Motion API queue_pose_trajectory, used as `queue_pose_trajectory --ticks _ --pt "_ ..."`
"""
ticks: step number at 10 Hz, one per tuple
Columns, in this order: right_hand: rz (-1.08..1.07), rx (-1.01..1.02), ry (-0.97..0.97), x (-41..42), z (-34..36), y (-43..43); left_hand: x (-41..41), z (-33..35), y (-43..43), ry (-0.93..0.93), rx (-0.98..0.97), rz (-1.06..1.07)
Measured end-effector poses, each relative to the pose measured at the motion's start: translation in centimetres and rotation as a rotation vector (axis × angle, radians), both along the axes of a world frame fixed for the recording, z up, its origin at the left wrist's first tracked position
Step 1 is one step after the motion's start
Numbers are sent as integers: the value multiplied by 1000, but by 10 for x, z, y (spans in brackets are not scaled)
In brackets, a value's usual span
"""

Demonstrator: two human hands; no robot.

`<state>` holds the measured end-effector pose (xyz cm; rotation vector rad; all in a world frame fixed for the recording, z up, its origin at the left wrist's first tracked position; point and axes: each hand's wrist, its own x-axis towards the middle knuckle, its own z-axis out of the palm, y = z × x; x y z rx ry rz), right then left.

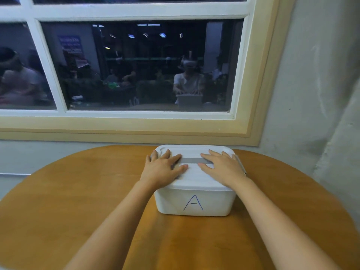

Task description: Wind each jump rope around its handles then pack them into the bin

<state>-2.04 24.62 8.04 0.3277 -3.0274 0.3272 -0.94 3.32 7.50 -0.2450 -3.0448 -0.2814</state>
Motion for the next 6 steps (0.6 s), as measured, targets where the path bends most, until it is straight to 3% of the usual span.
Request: queue_pose_trajectory --ticks 4,6 --pt "60 27 -26 -3 5 4 -3 7 1 11 -26 -58" --pt "157 34 51 -21 24 5 -30 27 0 124 -174 -126"
